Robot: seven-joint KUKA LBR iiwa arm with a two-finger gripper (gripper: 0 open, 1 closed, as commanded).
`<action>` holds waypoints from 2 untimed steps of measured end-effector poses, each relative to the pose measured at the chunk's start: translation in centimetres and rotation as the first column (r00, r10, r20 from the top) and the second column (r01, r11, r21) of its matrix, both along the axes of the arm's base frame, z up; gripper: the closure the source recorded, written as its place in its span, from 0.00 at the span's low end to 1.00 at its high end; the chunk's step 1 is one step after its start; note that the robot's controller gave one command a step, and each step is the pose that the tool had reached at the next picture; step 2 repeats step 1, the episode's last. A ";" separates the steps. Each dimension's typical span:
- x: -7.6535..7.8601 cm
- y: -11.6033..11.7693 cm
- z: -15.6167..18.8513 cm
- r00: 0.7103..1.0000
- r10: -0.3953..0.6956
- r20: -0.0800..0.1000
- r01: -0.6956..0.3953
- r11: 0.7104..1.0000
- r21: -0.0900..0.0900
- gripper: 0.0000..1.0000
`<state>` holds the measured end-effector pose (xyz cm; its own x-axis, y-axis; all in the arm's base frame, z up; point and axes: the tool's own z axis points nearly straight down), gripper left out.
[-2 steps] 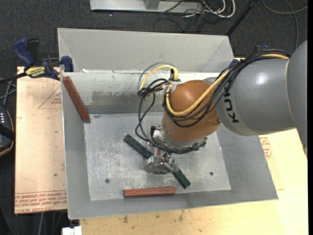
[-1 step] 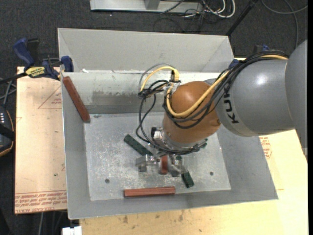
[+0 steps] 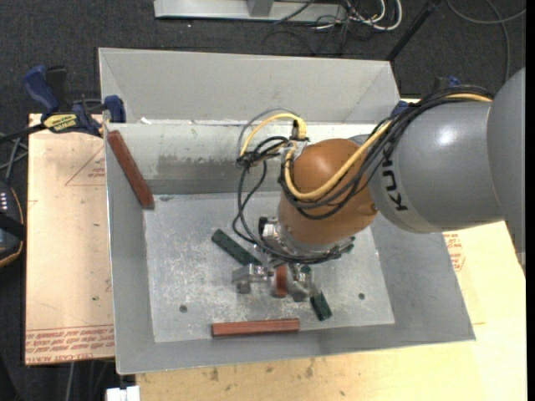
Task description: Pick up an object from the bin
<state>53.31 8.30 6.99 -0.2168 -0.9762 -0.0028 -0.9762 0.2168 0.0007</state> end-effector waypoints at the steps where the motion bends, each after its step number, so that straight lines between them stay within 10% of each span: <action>1: 6.3 -6.1 0.4 0.997 0.079 0.003 -0.079 0.997 0.000 1.00; 2: 6.3 -6.1 0.4 0.997 0.079 0.003 -0.079 0.997 0.000 1.00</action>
Offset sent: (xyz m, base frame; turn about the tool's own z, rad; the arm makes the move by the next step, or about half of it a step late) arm 0.0000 0.0000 0.0000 0.0000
